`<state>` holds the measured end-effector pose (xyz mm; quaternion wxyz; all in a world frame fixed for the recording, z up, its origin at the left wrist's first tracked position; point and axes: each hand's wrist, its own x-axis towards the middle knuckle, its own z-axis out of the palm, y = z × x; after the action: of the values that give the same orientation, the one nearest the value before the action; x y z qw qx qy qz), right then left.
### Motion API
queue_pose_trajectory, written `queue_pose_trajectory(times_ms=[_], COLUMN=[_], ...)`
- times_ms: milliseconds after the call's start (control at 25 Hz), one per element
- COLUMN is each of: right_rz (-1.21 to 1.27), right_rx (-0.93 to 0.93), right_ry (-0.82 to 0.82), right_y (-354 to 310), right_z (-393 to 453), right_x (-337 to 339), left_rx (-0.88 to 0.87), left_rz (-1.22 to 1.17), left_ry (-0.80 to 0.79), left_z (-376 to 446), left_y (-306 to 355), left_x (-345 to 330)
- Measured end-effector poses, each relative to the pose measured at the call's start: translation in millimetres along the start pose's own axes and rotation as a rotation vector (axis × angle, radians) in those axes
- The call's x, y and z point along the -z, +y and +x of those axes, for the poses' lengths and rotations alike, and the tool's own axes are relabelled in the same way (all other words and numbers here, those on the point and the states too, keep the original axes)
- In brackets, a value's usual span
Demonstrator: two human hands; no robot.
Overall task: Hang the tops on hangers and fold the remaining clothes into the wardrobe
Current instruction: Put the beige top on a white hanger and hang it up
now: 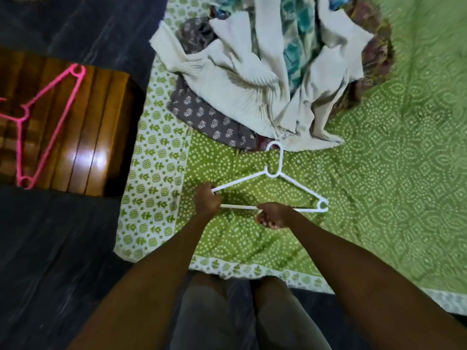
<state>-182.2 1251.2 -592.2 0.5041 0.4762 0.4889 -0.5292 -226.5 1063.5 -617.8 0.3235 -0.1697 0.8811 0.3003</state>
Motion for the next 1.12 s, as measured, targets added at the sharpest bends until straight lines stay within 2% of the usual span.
queue_pose_trajectory(times_ms=[40,80,120,200,280,360,440,480,560,600,640,680,760,840,880,920,960,1040,1120], right_rz=[-0.15,-0.175,-0.165,-0.334,-0.443,-0.354,-0.122,-0.001,0.08,0.118,0.158,0.148,-0.096,-0.38,-0.395,-0.27,-0.013,0.57,0.913], right_rx=[0.05,0.15,0.261,0.475,0.678,0.726,0.645,0.661,0.766,0.817,0.854,0.847,0.799,0.736,0.713,0.695,0.675,0.555,0.463], right_ry=[0.061,0.139,0.278,0.702,0.915,0.853,0.682,0.674,0.791,0.783,0.678,0.554,0.346,0.175,0.113,0.067,0.033,0.043,0.06], right_y=[-7,-17,-33,-69,-109,-147,-169,-177,-170,-156,-142,-126,-89,-55,-42,-32,-26,-25,-30], right_z=[-3,-2,0,4,14,15,19,21,9,4,0,-3,-9,-13,-16,-20,-27,-28,-21], right_x=[12,26,43,78,119,152,172,175,155,139,120,101,62,36,29,26,28,37,45], left_rx=[0.009,0.019,0.031,0.031,-0.034,-0.122,-0.211,-0.267,-0.363,-0.366,-0.35,-0.33,-0.3,-0.281,-0.304,-0.318,-0.297,-0.124,0.11], left_rz=[0.103,0.201,0.251,0.244,0.218,0.182,0.14,0.123,0.044,-0.032,-0.124,-0.229,-0.382,-0.362,-0.256,-0.144,-0.104,-0.3,-0.574], left_ry=[-0.018,-0.039,-0.055,-0.035,0.063,0.156,0.226,0.249,0.262,0.231,0.179,0.111,-0.041,-0.212,-0.279,-0.32,-0.321,-0.287,-0.354], left_z=[0,1,2,6,12,17,21,22,24,23,23,24,26,30,31,30,26,12,-4], left_y=[2,3,5,10,14,20,33,42,64,81,101,123,163,182,182,176,168,154,144], left_x=[-5,-8,-11,-16,-22,-26,-32,-34,-40,-43,-45,-47,-48,-48,-48,-47,-47,-41,-29])
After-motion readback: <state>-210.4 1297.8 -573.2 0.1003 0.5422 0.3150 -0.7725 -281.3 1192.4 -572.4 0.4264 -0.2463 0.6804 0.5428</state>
